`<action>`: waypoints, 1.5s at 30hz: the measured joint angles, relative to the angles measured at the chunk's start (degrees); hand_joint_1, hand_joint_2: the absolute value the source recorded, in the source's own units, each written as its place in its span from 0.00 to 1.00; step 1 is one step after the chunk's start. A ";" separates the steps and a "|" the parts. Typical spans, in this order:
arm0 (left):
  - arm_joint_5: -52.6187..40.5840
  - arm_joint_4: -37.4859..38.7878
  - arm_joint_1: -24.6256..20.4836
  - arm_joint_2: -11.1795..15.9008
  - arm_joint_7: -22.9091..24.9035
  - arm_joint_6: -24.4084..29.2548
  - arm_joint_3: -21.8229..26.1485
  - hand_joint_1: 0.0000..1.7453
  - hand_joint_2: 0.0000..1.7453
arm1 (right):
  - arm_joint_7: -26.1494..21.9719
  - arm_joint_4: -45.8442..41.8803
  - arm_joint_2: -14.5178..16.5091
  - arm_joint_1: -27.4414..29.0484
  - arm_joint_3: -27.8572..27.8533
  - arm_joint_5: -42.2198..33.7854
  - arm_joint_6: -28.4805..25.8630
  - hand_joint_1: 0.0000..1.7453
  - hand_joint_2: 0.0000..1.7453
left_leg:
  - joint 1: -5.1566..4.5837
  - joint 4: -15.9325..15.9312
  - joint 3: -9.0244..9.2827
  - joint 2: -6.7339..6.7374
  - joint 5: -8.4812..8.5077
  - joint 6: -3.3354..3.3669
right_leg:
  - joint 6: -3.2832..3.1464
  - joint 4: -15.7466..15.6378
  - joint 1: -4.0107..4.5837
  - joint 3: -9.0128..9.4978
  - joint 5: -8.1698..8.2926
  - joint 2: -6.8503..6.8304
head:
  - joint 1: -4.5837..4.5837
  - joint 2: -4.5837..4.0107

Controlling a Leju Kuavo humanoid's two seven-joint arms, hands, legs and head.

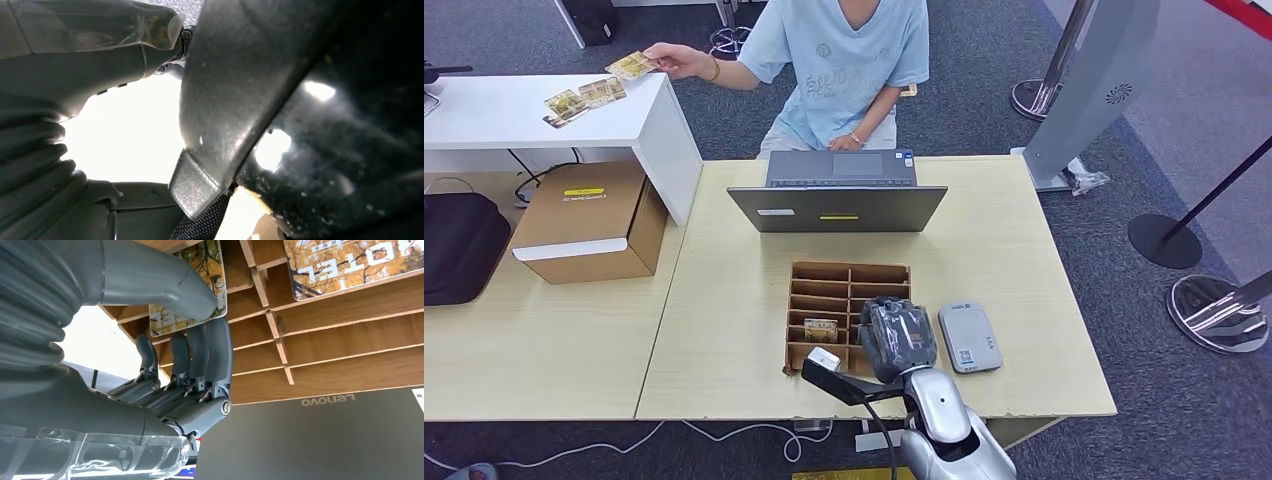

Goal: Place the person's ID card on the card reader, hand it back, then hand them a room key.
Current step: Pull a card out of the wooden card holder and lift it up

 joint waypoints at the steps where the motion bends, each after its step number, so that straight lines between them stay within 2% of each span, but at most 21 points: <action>1: -0.05 0.00 -0.02 0.00 0.00 -0.07 -0.05 0.00 1.00 | 0.00 0.00 0.00 0.00 -0.08 0.01 -0.02 0.77 1.00 | 0.00 0.00 0.00 0.00 0.00 0.00 | 0.00 0.00 0.00 0.00 0.00 0.00 | -0.01 0.00; 21: -0.73 0.00 -0.31 -0.03 -0.20 -0.61 -0.39 0.00 1.00 | -0.04 -0.27 0.11 0.23 -0.75 0.46 -0.34 0.78 1.00 | 0.00 0.02 0.02 0.01 0.01 0.01 | 0.00 0.00 0.00 -0.01 0.01 0.00 | 0.00 0.00; 27: -10.95 0.00 -1.46 -1.33 -11.01 5.99 -5.22 0.00 1.00 | -0.46 -4.09 -0.01 0.95 -0.78 -0.71 0.03 0.77 1.00 | -0.05 0.06 0.08 0.09 0.04 -0.02 | 0.05 -0.02 -0.05 -0.14 0.11 0.25 | -0.02 0.00; 29: -11.76 0.00 -1.50 -1.42 -11.75 6.36 -6.04 0.00 1.00 | -0.42 -6.04 -0.22 1.47 -0.80 -0.95 0.38 0.78 1.00 | -0.07 0.06 0.08 0.11 0.04 -0.02 | 0.06 -0.02 -0.06 -0.16 0.12 0.29 | -0.02 0.00; 37: -12.17 0.00 -1.26 -1.49 -13.35 7.97 -7.19 0.00 1.00 | -0.28 -11.57 -1.08 2.78 -0.80 -1.02 0.81 0.95 1.00 | -0.11 0.06 0.08 0.12 0.04 -0.02 | 0.07 -0.02 -0.10 -0.16 0.13 0.30 | -0.02 0.00; 45: -11.83 0.00 -1.14 -1.50 -13.33 8.31 -7.20 0.00 1.00 | -0.26 -14.04 -1.50 3.35 -0.80 -1.01 0.79 0.95 1.00 | -0.16 0.05 0.08 0.11 0.04 -0.01 | 0.08 -0.02 -0.14 -0.15 0.13 0.30 | -0.02 0.00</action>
